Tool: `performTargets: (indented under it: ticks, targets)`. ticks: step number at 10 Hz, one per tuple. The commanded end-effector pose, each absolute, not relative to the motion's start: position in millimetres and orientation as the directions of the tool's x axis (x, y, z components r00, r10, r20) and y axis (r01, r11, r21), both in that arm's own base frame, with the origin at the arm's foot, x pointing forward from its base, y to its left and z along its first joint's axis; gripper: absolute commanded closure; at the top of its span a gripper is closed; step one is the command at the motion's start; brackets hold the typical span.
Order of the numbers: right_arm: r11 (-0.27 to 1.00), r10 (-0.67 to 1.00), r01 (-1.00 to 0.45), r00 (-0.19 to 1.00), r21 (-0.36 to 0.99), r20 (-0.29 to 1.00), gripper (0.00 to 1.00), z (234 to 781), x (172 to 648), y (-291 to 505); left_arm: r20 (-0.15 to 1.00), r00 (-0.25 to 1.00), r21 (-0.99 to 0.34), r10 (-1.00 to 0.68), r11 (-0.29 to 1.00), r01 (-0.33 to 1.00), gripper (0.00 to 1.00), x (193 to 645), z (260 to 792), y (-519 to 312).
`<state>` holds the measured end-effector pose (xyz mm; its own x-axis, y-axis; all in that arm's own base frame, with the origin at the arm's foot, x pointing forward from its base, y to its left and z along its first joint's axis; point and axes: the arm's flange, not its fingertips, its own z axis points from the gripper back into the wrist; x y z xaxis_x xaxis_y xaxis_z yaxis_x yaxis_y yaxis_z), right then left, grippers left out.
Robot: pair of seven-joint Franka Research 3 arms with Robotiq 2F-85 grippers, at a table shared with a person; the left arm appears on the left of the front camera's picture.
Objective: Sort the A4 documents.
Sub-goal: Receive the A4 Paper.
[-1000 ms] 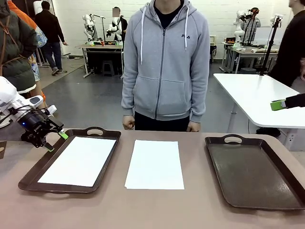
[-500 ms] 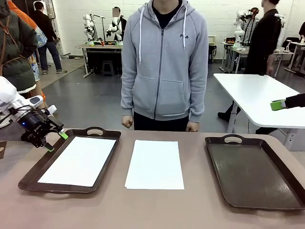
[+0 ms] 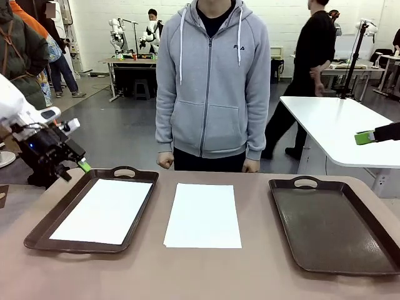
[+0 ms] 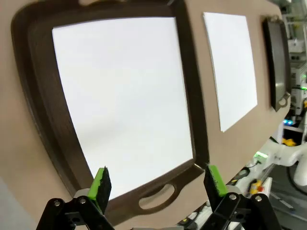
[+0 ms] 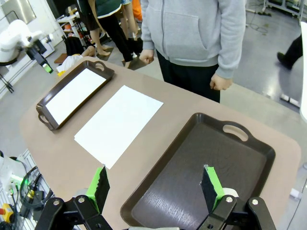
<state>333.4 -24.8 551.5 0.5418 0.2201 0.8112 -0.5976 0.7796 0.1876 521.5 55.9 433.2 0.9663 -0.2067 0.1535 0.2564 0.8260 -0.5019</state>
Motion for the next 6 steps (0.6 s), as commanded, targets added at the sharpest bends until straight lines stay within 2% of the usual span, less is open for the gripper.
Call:
performTargets:
  ticks: [1,6]
  targets:
    - [0.771,0.217,-0.605,0.543,0.198,0.811,0.00,549,335,-24,0.312,0.913,-0.430,-0.263,0.818,0.383,0.00,468,467,48]
    - [0.771,0.217,-0.605,0.543,0.198,0.811,0.00,549,335,-24,0.609,0.671,-0.313,-0.423,0.650,0.693,0.00,401,549,32]
